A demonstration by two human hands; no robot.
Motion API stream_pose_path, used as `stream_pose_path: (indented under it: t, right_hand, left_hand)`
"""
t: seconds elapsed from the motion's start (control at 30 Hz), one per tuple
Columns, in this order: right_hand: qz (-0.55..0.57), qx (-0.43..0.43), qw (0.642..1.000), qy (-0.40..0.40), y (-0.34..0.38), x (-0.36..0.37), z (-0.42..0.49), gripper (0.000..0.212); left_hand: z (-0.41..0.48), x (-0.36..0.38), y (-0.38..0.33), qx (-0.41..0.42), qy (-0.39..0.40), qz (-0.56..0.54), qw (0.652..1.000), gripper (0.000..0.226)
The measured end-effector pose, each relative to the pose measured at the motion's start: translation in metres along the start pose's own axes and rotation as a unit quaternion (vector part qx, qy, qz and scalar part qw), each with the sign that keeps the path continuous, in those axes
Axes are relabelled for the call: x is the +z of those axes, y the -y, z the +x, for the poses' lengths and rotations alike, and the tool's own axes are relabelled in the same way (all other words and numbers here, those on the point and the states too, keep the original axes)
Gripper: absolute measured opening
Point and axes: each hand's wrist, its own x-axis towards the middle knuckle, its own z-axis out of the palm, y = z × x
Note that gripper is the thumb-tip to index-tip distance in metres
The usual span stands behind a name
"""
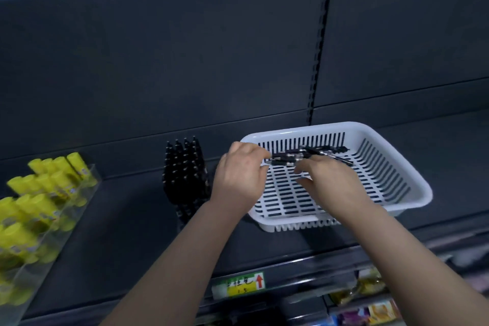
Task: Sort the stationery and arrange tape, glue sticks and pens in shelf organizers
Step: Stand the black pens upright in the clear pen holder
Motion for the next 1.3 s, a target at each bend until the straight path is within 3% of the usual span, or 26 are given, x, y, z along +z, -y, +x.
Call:
stream_pose_path:
  t: [0.13,0.23,0.6,0.73,0.8,0.9,1.03,1.1,1.2,1.3]
  right_hand:
    - [-0.008,0.051,0.999,0.014,-0.055,-0.004,-0.007,0.016]
    - [-0.008,0.087,0.996,0.022,-0.09,-0.007,-0.009,0.016]
    - [0.073,0.125,0.988,0.054,-0.141,0.001,0.003,0.021]
    - [0.046,0.121,0.985,0.115,-0.144,0.008,0.023,0.027]
    - [0.033,0.117,0.981,0.153,-0.143,0.014,0.036,0.031]
    - [0.006,0.11,0.973,0.202,-0.14,0.024,0.048,0.031]
    - [-0.035,0.1,0.978,0.178,-0.135,0.032,0.048,0.026]
    - [-0.029,0.102,0.981,0.163,-0.134,0.031,0.046,0.026]
    - [0.071,0.113,0.986,0.099,-0.13,0.018,0.046,0.026]
    - [0.233,0.104,0.967,-0.014,-0.11,-0.006,0.041,0.017]
  left_hand:
    - [0.035,0.041,-0.024,-0.009,0.132,0.034,0.991,0.029]
    - [0.059,0.068,-0.041,-0.01,0.188,0.057,0.98,0.032]
    - [0.103,0.123,-0.07,-0.006,0.258,0.15,0.955,0.027]
    - [0.098,0.116,-0.069,0.013,0.265,0.166,0.95,0.015]
    - [0.089,0.115,-0.065,0.027,0.24,0.129,0.962,0.012]
    - [0.084,0.104,-0.062,-0.014,0.109,0.008,0.994,0.01]
    - [0.088,0.081,-0.066,-0.065,0.02,-0.083,0.994,0.011]
    - [0.085,0.07,-0.067,-0.071,-0.006,-0.111,0.991,0.024]
    - [0.077,0.049,-0.066,-0.075,-0.063,-0.145,0.985,0.055]
    - [0.068,0.019,-0.061,-0.057,-0.121,-0.168,0.977,0.05]
